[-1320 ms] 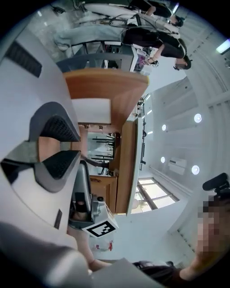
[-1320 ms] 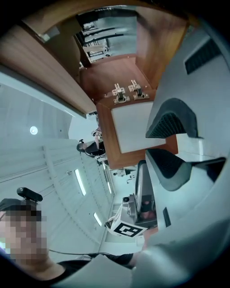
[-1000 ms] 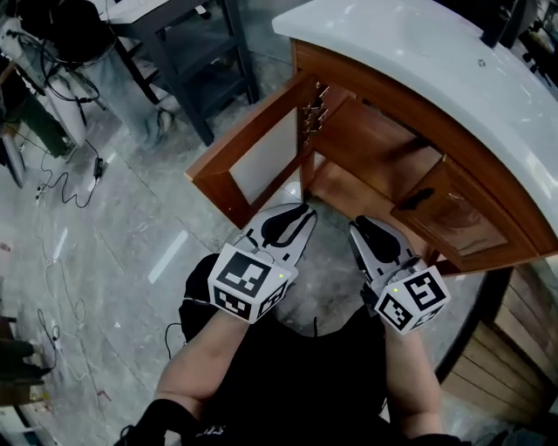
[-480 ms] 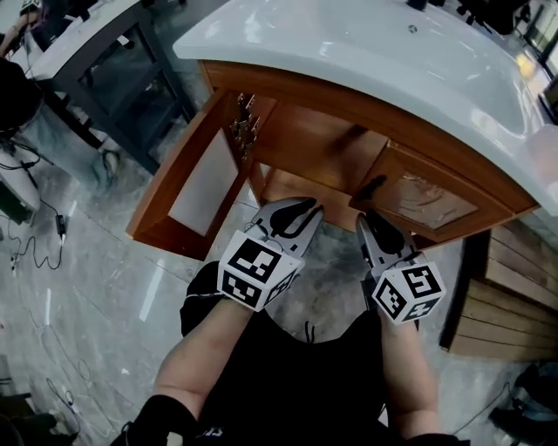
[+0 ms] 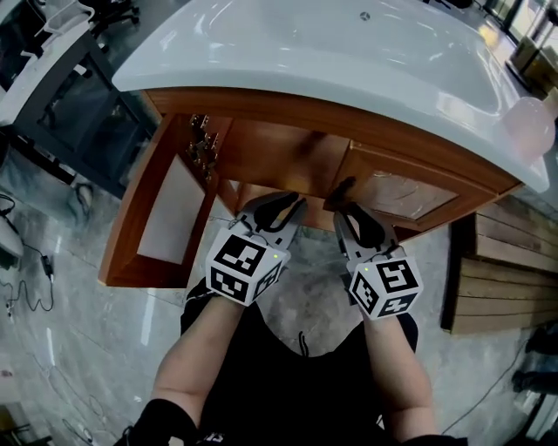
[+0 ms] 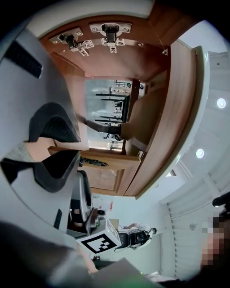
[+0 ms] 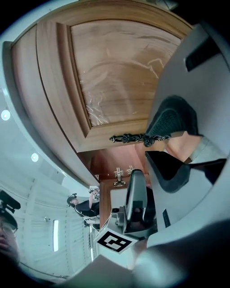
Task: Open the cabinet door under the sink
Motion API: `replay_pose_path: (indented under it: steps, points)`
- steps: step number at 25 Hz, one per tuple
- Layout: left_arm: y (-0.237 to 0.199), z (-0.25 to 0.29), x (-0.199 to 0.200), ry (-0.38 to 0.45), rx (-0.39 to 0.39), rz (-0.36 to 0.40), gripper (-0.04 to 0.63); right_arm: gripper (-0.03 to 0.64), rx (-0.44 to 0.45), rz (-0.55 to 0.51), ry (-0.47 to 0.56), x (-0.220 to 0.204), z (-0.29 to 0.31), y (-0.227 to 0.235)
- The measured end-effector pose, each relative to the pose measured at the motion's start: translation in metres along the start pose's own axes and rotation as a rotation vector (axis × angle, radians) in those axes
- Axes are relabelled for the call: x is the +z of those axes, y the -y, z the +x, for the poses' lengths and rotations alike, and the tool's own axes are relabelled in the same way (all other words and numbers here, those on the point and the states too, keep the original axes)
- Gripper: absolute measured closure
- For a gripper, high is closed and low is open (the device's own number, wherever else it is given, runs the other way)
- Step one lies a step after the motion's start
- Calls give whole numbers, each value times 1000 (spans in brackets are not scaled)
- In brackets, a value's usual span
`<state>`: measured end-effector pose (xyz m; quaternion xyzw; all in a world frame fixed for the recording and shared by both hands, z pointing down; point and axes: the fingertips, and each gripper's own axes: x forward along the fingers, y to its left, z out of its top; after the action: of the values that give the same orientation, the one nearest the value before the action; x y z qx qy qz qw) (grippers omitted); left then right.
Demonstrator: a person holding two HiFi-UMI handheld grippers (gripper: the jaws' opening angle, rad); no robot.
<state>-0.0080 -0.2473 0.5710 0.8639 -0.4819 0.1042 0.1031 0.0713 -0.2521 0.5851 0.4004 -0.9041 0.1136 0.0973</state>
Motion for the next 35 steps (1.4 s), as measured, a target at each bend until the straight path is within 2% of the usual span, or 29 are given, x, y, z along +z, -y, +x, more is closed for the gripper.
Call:
replay_pose_path:
  steps: [6,10,19,25,32,35]
  points:
    - [-13,16,-12,-13,-30,-25,532,491,-53,20,-5,-5,9,4]
    - [-10,18,-14,-5,-64,3,532,491,-96,9,16,-1,20,3]
    - [-19,6,-5,32,-59,-5,532,520,-238,-21,39,0,27,4]
    - [-6,8,13,70,-134,20,529,527,-190,-44,9,0,23,0]
    - [21,17,30,81,-255,91,451,529,-121,-91,-11,-6,8,-10]
    - [34,19,36,89,-307,119,446,529,-96,-89,-18,-11,-2,-16]
